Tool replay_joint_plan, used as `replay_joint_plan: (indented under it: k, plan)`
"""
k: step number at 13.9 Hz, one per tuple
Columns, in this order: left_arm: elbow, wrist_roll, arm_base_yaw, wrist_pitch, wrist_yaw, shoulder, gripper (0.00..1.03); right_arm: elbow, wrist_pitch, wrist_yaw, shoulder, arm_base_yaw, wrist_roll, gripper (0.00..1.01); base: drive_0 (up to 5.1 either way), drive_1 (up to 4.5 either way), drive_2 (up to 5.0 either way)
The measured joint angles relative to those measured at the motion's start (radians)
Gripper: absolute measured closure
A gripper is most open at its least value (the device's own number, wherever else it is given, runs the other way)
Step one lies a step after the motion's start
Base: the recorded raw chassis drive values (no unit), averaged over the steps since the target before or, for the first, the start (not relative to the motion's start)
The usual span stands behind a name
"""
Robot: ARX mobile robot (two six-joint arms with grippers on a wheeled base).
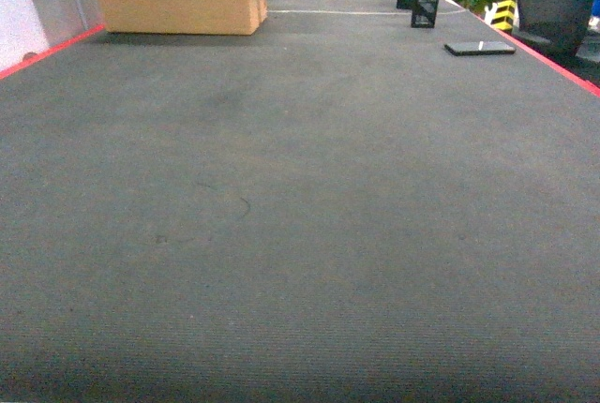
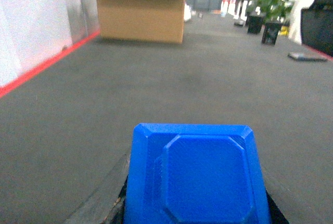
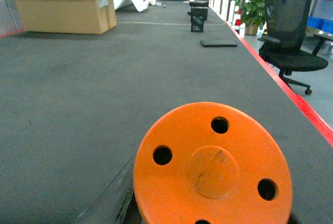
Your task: Sort blue parts and orange caps into right shelf containers
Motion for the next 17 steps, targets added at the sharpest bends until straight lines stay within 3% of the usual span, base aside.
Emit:
replay_joint_plan:
  k: [11,17]
  plan:
    - [0.000,0.002,0.002,0.004,0.002,0.001,0.61,0.000,0.008,-0.002,-0.001,0.000,0.000,0.57,0.0,0.00,0.0]
    - [0.000,0.002,0.003,0.004,0.002,0.001,0.61,0.000,0.008,-0.002,-0.001,0.000,0.000,0.57,-1.7,-1.72,-1.7]
